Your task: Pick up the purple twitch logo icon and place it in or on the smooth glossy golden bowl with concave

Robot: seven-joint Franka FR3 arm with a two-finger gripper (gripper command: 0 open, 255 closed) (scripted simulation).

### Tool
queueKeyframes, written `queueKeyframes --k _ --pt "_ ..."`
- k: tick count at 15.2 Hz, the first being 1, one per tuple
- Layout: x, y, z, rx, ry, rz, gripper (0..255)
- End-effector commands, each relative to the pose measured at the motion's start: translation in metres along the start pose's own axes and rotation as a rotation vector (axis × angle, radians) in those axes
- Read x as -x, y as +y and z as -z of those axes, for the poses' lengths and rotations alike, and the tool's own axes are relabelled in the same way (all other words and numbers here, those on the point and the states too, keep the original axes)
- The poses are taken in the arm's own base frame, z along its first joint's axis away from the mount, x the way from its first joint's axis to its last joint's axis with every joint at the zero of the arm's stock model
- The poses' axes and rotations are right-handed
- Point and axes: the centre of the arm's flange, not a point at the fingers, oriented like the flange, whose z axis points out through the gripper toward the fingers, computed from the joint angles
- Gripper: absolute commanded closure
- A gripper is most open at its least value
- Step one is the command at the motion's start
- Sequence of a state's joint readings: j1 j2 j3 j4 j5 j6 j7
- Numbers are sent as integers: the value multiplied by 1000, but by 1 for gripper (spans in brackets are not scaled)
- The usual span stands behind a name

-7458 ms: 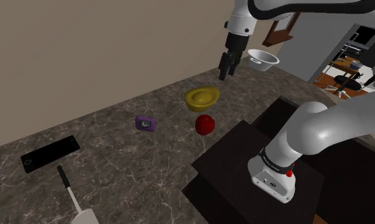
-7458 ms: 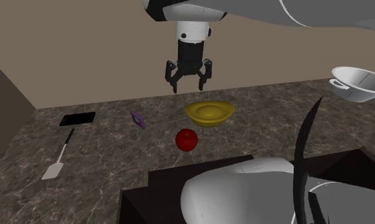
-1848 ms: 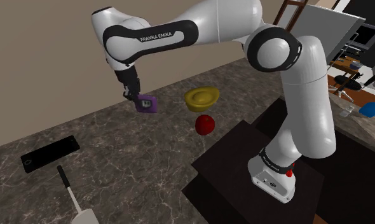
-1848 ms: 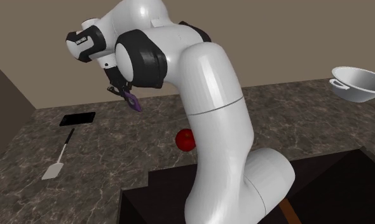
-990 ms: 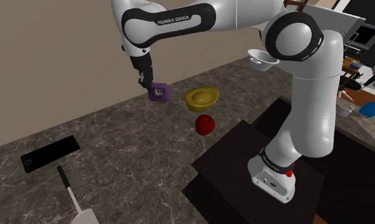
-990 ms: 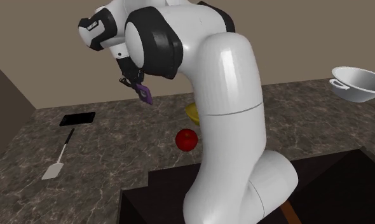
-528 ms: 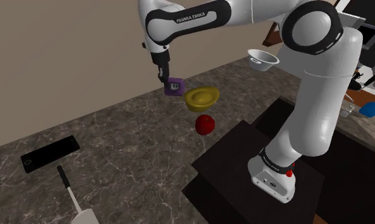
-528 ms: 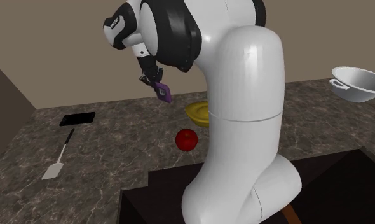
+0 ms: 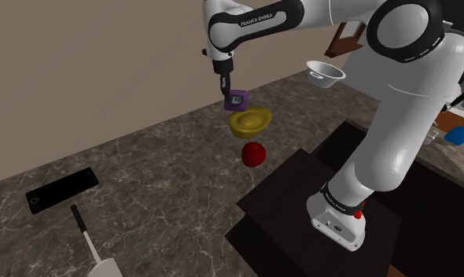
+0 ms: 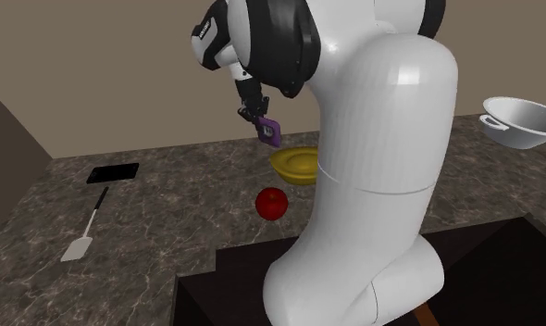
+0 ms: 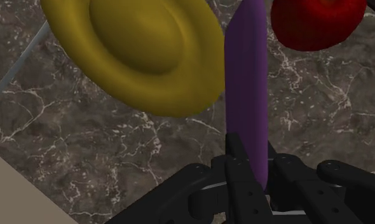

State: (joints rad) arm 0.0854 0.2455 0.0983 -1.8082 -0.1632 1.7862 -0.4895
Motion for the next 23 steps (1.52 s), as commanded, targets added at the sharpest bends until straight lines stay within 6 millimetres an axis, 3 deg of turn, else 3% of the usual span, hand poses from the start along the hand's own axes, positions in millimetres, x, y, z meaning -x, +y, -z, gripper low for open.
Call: queueKeyframes --k 1,10,23 --pt "18 20 -3 0 0 1 255" --pt "100 102 -22 0 0 1 255" --pt "80 104 -87 0 0 1 255"
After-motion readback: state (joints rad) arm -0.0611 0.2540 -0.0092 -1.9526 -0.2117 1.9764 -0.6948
